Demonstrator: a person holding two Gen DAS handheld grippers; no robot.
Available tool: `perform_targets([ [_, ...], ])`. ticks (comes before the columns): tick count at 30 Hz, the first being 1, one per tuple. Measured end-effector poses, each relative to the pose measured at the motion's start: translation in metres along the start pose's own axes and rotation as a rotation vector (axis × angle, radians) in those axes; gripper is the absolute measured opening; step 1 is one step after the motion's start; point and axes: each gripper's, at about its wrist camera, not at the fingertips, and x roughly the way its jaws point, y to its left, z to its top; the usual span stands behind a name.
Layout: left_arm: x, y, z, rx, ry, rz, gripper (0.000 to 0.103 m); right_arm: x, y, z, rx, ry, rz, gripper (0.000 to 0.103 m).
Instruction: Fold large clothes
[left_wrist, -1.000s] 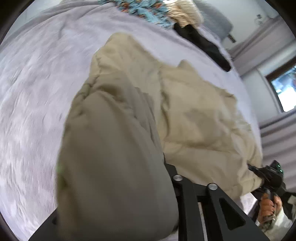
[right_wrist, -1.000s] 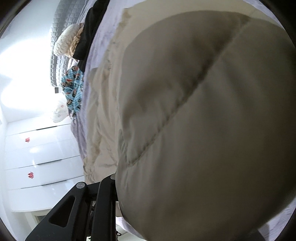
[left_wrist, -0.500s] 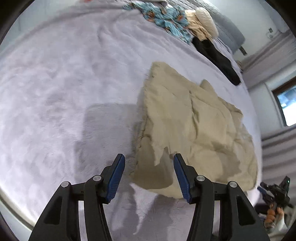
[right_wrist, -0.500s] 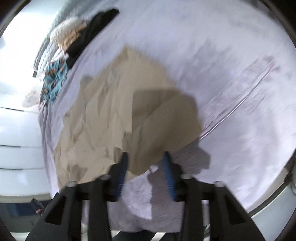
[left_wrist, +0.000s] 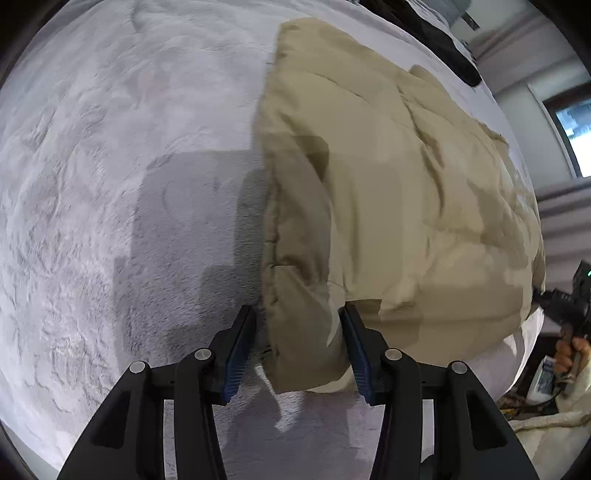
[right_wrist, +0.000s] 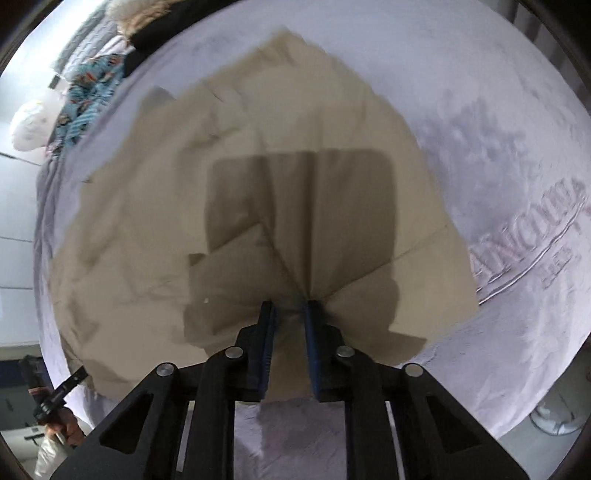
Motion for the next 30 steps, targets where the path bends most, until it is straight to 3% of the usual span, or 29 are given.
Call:
perform_targets([
  [8, -0.019, 0.014, -0.017, -0.067, -0.071, 0.116, 0.050, 0.000, -0.001, -0.002, -0.019, 0.010, -0.017, 0.015],
  [17, -0.026, 0.016, -0.034, -0.134, -0.081, 0.408, 0.050, -0.001, 0.003, -0.006, -0.028, 0.019, -0.036, 0.015],
  [21, -0.048, 0.008, -0.048, -0.185, -0.115, 0.373, 0.050, -0.010, 0.015, -0.006, -0.028, 0.007, -0.030, 0.019],
  [30, -0.069, -0.044, -0.062, -0.130, -0.134, 0.393, 0.051, -0.027, 0.050, -0.028, -0.146, 0.025, 0.032, 0.021],
])
